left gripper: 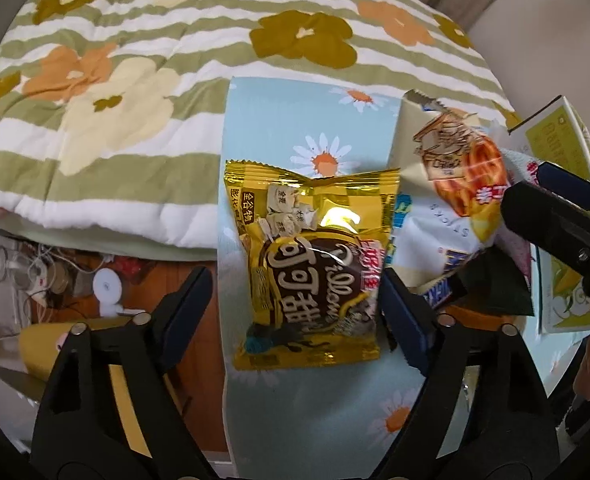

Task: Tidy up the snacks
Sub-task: 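Grasp the gold chocolate bag with the left gripper while the right grasps the orange fries bag, then carry the gold bag and fries bag into the yellow box and open both grippers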

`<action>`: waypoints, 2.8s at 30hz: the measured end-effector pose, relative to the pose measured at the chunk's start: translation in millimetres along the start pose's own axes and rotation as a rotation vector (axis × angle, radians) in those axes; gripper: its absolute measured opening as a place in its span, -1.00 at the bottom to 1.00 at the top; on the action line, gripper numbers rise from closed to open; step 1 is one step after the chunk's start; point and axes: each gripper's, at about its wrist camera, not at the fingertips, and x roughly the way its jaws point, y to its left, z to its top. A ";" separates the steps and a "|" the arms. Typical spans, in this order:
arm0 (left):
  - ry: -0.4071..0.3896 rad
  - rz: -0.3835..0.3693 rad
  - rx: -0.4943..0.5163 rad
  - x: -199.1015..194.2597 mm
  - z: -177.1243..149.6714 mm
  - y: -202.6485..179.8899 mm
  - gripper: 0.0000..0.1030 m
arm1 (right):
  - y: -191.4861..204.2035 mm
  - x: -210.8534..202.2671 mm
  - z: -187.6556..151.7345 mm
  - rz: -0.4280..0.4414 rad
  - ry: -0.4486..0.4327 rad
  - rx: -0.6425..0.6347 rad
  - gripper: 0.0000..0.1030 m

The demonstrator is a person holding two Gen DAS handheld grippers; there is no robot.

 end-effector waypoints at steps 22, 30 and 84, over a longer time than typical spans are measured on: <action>-0.033 -0.026 -0.036 -1.5 19.3 22.8 -0.01 | 6.6 47.1 9.7 -0.011 0.057 -0.050 0.89; -0.046 -0.004 -0.066 -7.7 18.7 31.2 -0.01 | 7.2 63.1 8.3 0.037 0.096 -0.057 0.39; -0.317 -0.113 0.100 -106.0 37.6 -372.7 -0.01 | -308.8 -204.7 -22.8 0.037 -0.234 0.111 -0.16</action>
